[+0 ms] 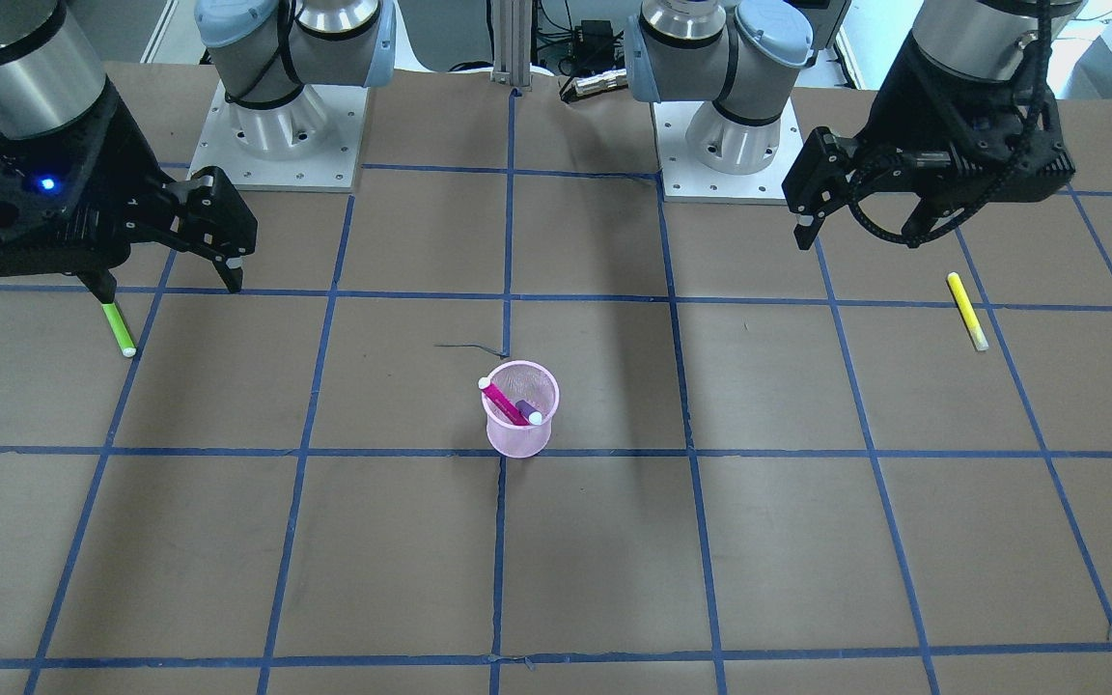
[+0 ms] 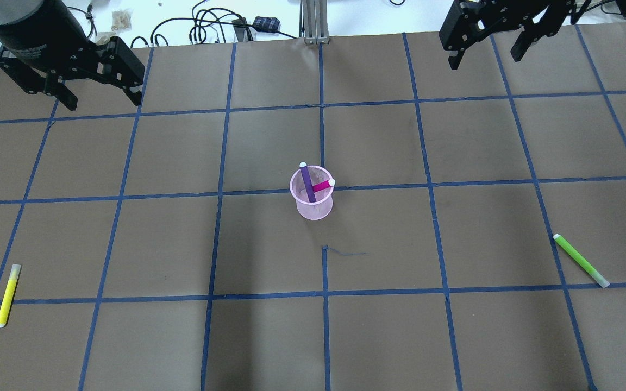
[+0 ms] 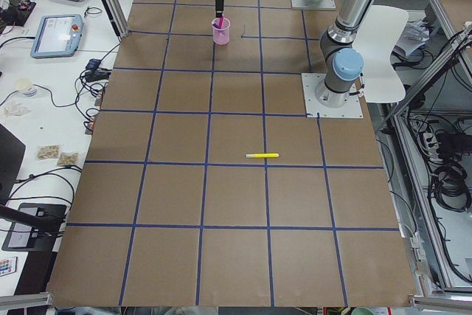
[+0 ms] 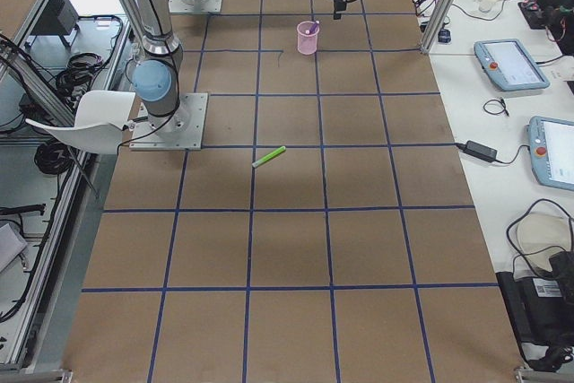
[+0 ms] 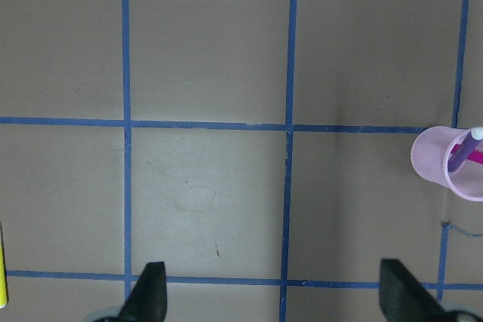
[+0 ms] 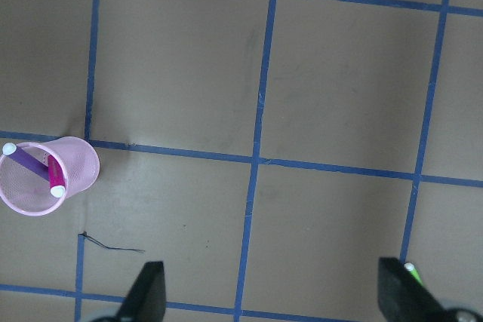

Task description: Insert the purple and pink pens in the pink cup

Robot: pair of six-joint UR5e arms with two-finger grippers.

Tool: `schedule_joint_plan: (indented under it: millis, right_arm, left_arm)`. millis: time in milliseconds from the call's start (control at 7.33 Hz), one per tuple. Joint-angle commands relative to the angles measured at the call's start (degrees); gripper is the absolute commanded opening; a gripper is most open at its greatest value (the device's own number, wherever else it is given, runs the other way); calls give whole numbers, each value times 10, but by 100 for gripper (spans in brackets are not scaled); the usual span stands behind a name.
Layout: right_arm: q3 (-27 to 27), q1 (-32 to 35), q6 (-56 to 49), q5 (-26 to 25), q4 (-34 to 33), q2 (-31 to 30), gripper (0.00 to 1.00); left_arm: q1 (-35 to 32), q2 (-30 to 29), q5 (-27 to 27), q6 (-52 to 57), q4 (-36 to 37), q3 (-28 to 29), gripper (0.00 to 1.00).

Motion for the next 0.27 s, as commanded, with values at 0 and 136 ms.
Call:
schedule_joint_plan:
  millis: [0, 136]
  right_arm:
    - [0, 1, -4, -1, -1, 0, 100]
    - [0, 1, -4, -1, 0, 0, 100]
  left_arm:
    - [-10, -15, -3, 0, -2, 13, 100]
    - [-14, -16, -1, 0, -2, 12, 100]
